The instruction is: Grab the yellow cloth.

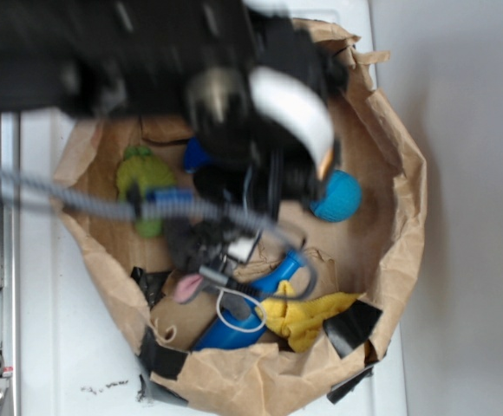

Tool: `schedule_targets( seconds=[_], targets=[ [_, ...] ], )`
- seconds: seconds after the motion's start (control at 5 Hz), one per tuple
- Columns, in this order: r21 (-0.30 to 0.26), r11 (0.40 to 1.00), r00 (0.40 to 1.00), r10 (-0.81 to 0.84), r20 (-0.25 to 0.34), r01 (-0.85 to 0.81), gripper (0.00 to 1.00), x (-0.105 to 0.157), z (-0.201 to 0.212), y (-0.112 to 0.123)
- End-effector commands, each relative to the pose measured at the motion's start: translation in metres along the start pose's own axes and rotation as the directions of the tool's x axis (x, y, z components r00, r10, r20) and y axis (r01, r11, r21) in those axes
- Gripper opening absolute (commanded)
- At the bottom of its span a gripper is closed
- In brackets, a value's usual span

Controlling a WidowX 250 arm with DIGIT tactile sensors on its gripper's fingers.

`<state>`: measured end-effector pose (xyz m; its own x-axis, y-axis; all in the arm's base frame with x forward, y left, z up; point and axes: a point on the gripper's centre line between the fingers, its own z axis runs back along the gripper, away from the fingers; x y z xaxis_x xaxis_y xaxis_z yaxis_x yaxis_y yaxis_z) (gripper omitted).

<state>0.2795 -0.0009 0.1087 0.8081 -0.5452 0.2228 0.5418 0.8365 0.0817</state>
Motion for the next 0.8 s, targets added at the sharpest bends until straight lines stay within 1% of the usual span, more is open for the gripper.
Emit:
schedule_targets(
  seconds=[0.0, 0.2, 0.4, 0.6],
  targets=[
    [-0.031, 0.993, 0.992, -0.108, 0.063, 0.110, 1.00, 0.029, -0.012, -0.025],
    [-0.094, 0.989, 0.988, -0.099, 0.119, 0.111, 1.00, 0.040, -0.011, -0.027],
    [-0.110, 0.986, 0.980, -0.109, 0.164, 0.128, 1.00, 0.044, -0.014, -0.033],
    [-0.127, 0.984, 0.973, -0.098, 0.211, 0.127, 1.00, 0.044, -0.009, -0.039]
  ],
)
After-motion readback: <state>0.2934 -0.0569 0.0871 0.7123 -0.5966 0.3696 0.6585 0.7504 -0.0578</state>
